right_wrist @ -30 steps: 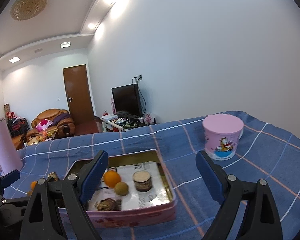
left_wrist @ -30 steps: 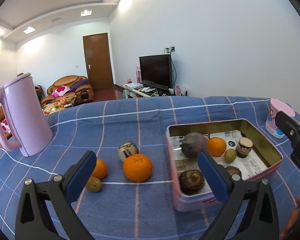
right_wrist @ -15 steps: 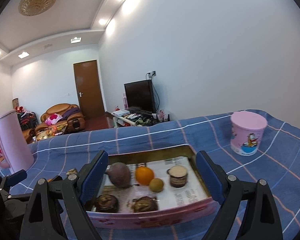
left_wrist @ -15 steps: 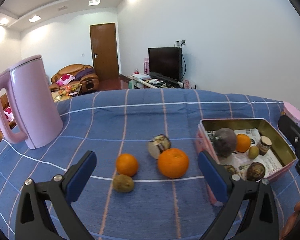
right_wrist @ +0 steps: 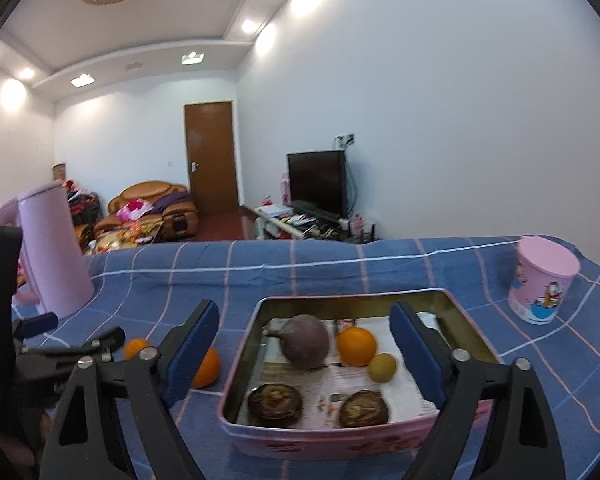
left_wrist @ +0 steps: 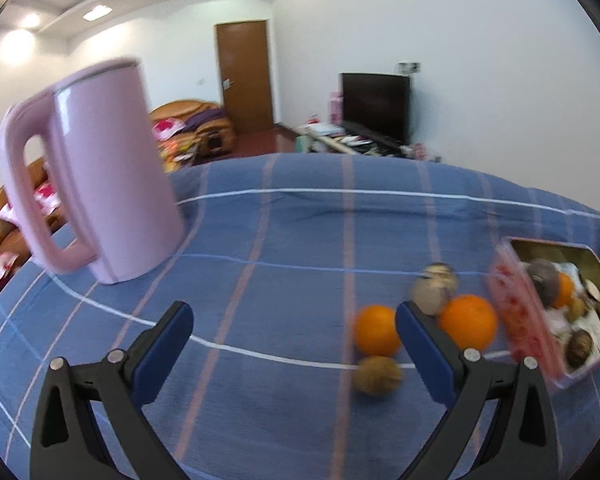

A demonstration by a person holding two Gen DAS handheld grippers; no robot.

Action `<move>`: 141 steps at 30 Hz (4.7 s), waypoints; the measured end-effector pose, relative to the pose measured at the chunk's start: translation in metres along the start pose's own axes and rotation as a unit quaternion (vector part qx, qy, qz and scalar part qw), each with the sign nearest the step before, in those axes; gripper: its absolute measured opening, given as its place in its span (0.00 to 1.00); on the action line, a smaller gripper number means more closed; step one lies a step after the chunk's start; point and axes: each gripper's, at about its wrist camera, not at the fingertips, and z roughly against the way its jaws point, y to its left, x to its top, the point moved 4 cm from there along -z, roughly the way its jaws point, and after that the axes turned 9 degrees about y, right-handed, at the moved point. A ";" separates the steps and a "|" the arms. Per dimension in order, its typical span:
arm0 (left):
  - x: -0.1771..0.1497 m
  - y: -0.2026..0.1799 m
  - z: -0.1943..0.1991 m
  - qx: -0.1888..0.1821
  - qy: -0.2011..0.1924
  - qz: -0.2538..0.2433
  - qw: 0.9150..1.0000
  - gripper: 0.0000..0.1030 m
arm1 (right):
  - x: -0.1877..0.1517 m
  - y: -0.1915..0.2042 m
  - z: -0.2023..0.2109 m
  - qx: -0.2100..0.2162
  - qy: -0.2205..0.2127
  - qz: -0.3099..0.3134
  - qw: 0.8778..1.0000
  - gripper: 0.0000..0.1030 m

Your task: Organize fruits

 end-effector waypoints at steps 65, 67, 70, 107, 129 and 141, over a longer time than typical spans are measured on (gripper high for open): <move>-0.007 -0.010 -0.017 -0.109 0.068 -0.039 0.991 0.31 | -0.012 0.049 0.002 0.045 0.027 0.041 0.998 0.46; 0.001 0.002 0.000 -0.092 0.011 -0.015 0.996 0.31 | -0.012 0.050 0.005 0.052 0.018 0.039 0.998 0.46; 0.006 0.010 0.017 -0.092 -0.046 0.011 0.995 0.31 | -0.011 0.051 0.008 0.060 0.006 0.040 0.997 0.46; -0.020 -0.020 0.052 -0.002 -0.105 -0.015 0.994 0.31 | -0.012 0.049 0.016 0.052 -0.002 0.046 0.998 0.46; -0.028 -0.041 0.060 -0.005 -0.101 -0.019 0.995 0.31 | -0.017 0.024 0.023 0.045 0.003 0.047 0.998 0.46; -0.032 -0.059 0.063 -0.019 -0.095 -0.026 0.995 0.31 | -0.018 -0.013 0.027 0.021 0.003 0.036 0.999 0.46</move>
